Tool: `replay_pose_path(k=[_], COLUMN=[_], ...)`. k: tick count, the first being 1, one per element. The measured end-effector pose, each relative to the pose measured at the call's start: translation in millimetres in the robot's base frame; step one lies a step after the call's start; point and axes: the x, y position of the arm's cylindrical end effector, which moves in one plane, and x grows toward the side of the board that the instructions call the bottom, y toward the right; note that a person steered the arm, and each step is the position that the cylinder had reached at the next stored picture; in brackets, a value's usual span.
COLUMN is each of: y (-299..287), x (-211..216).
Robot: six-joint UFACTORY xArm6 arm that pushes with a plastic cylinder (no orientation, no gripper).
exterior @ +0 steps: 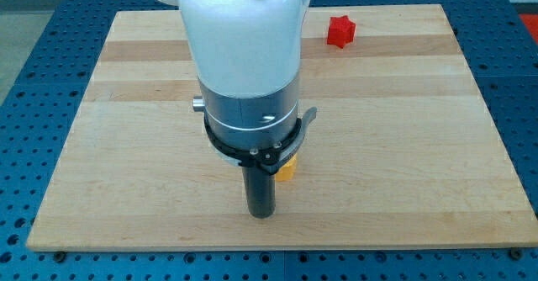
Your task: Slide blue cube slightly left
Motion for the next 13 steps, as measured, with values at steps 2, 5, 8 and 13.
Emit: replay_pose_path(k=[2, 5, 8, 13], y=[-10, -2, 105, -11], x=[0, 9, -128, -194])
